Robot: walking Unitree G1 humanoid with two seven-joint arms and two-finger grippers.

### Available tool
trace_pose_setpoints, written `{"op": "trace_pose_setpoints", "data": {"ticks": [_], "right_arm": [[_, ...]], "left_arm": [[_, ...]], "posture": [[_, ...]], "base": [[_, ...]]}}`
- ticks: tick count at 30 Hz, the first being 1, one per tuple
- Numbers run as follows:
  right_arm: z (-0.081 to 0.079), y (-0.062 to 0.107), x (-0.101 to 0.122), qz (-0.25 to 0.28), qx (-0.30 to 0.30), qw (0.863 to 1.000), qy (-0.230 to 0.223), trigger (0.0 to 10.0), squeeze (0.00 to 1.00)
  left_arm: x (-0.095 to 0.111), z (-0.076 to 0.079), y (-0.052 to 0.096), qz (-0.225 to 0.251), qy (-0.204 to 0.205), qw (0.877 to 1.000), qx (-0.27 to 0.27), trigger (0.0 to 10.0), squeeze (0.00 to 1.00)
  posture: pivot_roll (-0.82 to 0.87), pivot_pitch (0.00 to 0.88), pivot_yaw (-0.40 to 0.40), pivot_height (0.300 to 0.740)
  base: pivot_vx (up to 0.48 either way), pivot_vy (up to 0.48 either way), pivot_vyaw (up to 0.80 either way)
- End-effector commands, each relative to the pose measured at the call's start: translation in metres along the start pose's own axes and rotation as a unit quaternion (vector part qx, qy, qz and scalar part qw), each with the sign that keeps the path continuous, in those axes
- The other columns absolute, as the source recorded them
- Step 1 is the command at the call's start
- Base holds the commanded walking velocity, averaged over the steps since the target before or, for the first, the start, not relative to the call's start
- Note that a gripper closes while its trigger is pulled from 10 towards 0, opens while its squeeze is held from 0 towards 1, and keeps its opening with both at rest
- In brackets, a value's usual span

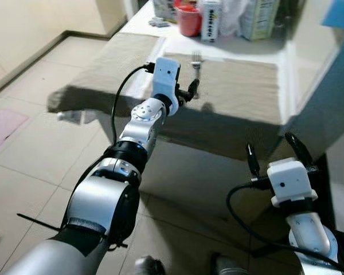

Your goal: Setting the table

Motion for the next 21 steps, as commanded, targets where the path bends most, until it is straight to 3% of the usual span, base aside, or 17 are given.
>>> {"op": "trace_pose_setpoints", "data": {"ticks": [1, 10, 21], "right_arm": [[-0.0057, 0.0017, -0.0020, -0.007, 0.010, 1.000, -0.021, 10.0, 0.00], [-0.0069, 0.0008, -0.0038, -0.006, 0.007, 1.000, -0.009, 10.0, 0.00], [-0.0088, -0.0043, -0.0038, 0.004, 0.011, 1.000, 0.001, 10.0, 0.00]], "left_arm": [[0.0058, -0.0029, -0.0004, 0.006, -0.018, 1.000, -0.004, 10.0, 0.00], [0.0061, 0.0011, -0.0013, 0.007, -0.026, 1.000, -0.010, 10.0, 0.00], [-0.0014, 0.0054, 0.0018, 0.014, -0.023, 1.000, -0.007, 10.0, 0.00]], "posture": [[-0.22, 0.084, 0.106, 0.740], [-0.23, 0.072, 0.111, 0.740], [-0.21, 0.069, 0.107, 0.740]], "base": [[0.000, 0.368, -0.60], [0.000, 0.041, -0.59], [0.026, 0.000, 0.00]]}}
Point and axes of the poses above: a point about 5 cm out from each wrist's last joint towards the gripper, its own y axis pointing back from the gripper into the wrist, its own x axis along the axis of the wrist's last joint, z = x × y, the point moved 1 cm from there along -y, pointing out of the wrist towards the gripper
